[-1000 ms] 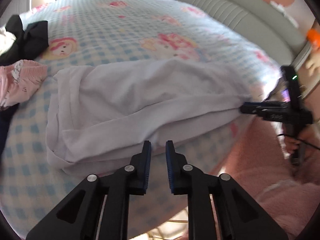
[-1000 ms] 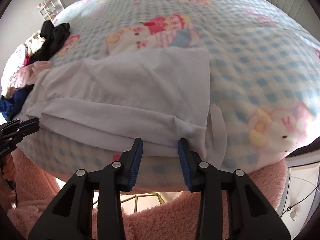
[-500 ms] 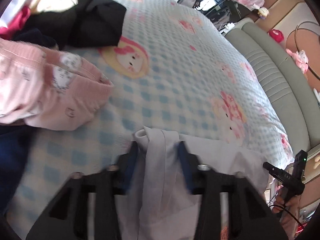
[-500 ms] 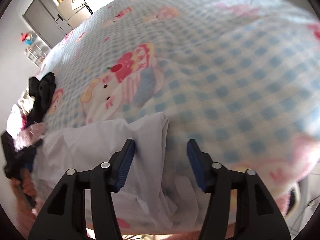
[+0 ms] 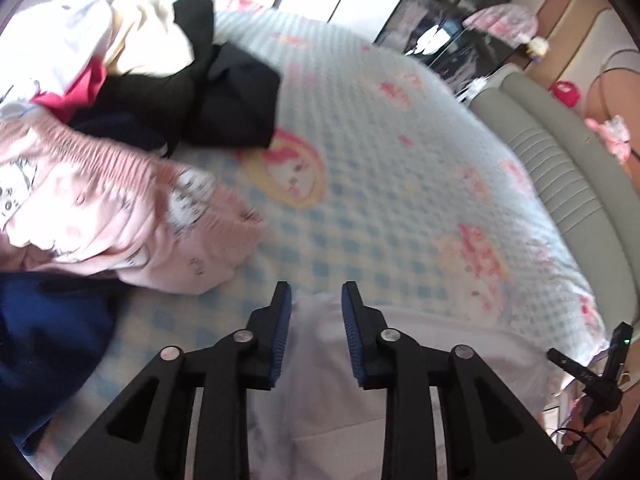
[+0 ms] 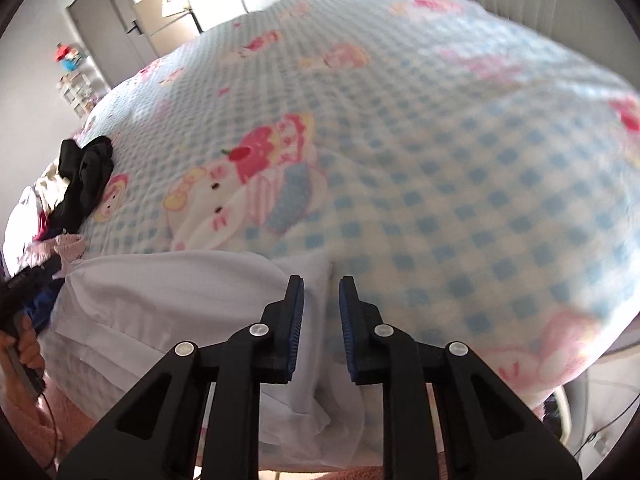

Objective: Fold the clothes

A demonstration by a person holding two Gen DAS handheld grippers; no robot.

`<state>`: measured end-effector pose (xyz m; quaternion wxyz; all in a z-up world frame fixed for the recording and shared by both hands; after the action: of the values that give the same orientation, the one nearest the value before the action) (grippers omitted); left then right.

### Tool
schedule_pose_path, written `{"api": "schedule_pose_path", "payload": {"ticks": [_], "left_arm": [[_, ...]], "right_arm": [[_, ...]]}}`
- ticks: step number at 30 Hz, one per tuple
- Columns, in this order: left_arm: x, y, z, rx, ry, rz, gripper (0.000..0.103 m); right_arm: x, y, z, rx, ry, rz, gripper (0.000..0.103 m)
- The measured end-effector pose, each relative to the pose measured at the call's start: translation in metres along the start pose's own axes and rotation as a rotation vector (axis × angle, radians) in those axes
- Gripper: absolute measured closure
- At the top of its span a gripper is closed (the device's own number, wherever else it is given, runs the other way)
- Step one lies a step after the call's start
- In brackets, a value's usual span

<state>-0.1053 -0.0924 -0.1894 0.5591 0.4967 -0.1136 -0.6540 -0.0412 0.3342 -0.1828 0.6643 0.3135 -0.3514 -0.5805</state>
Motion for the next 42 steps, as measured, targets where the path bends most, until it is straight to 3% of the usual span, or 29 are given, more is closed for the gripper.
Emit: {"api": "schedule_pose_path", "payload": {"ticks": [4, 6, 10, 14, 18, 23, 28, 29, 31, 32, 33, 38, 42], "left_arm": [[-0.034, 0.009, -0.019, 0.047, -0.087, -0.098, 0.072], [-0.056, 0.010, -0.049, 0.127, -0.163, -0.158, 0.066], [-0.084, 0.000, -0.103, 0.213, -0.303, -0.164, 0.064], [-0.088, -0.017, -0.131, 0.269, -0.403, -0.062, 0.063], [-0.085, -0.008, -0.144, 0.249, -0.542, 0.024, 0.049], [-0.090, -0.019, -0.144, 0.204, -0.663, 0.129, 0.048], [-0.102, -0.030, -0.140, 0.153, -0.718, 0.213, 0.048], [-0.104, -0.029, -0.139, 0.140, -0.714, 0.207, 0.049], [-0.107, -0.024, -0.136, 0.138, -0.689, 0.154, 0.067], [-0.108, -0.022, -0.135, 0.138, -0.678, 0.129, 0.087], [-0.109, -0.020, -0.136, 0.138, -0.671, 0.113, 0.094], [-0.110, 0.007, -0.137, 0.126, -0.626, 0.030, 0.102], [-0.104, 0.019, -0.136, 0.123, -0.639, 0.045, 0.101]], "right_arm": [[0.034, 0.002, -0.003, 0.015, 0.047, 0.086, 0.081], [0.059, 0.007, -0.015, 0.024, 0.073, 0.162, 0.081], [0.109, -0.003, -0.042, 0.082, 0.141, 0.271, 0.080], [0.131, -0.023, -0.068, 0.163, 0.190, 0.225, 0.080], [0.131, -0.022, -0.076, 0.167, 0.164, 0.237, 0.075], [0.136, -0.021, -0.081, 0.181, 0.175, 0.238, 0.066], [0.141, -0.020, -0.086, 0.195, 0.185, 0.239, 0.066], [0.140, -0.020, -0.085, 0.196, 0.173, 0.244, 0.066], [0.138, -0.020, -0.084, 0.196, 0.149, 0.258, 0.066], [0.137, -0.019, -0.083, 0.197, 0.139, 0.263, 0.066], [0.136, -0.019, -0.083, 0.197, 0.131, 0.268, 0.066], [0.130, -0.024, -0.083, 0.203, 0.112, 0.253, 0.066], [0.134, -0.022, -0.082, 0.206, 0.110, 0.291, 0.066]]}}
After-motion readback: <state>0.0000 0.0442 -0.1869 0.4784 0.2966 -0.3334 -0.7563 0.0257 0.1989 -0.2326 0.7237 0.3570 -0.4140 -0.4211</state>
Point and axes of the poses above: each gripper's, at about its wrist camera, not at the fingertips, and y roughly against the way its jaws point, x to its left, z to its top, the point moved 7 cm from there along -y, roughly the way its jaws point, and after that the axes turned 9 degrees about y, right-handed, at the moved point
